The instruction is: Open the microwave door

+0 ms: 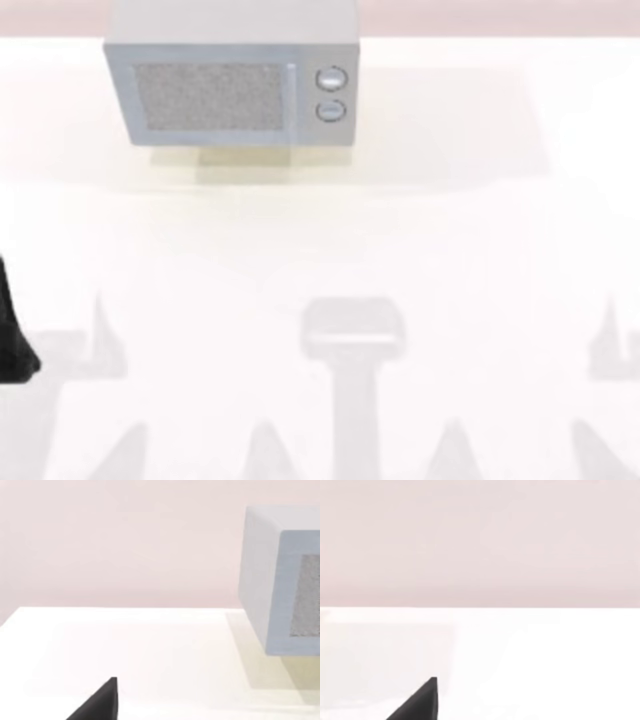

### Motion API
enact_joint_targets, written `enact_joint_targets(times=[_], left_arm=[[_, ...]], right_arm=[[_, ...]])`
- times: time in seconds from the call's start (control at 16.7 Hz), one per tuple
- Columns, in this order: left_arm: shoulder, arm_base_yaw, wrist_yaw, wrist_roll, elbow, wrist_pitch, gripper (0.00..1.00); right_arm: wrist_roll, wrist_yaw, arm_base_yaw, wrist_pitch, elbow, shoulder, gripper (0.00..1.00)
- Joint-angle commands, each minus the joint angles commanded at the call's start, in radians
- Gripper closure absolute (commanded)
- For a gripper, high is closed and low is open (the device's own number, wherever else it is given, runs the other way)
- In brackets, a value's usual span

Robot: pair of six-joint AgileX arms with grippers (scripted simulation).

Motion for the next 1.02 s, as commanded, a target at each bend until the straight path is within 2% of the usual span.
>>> enact_joint_targets(times=[0.24, 0.48, 0.72, 1.02], left_arm=[[0.030, -0.010, -0.005, -0.007, 0.029, -0.024, 0.00], [0.217, -0.069, -0.036, -0.051, 0.211, -0.151, 0.00], [0.552, -0.160, -0.084, -0.133, 0.542, -0.341, 0.00], [1.057, -0.297, -0.150, -0.265, 1.101, -0.601, 0.00]], right_arm=[[0.000, 0.000, 0.000, 0.000, 0.000, 0.000, 0.00], [0.000, 0.000, 0.000, 0.000, 0.000, 0.000, 0.00], [0.000, 0.000, 0.000, 0.000, 0.000, 0.000, 0.00], [0.000, 0.000, 0.000, 0.000, 0.000, 0.000, 0.00]])
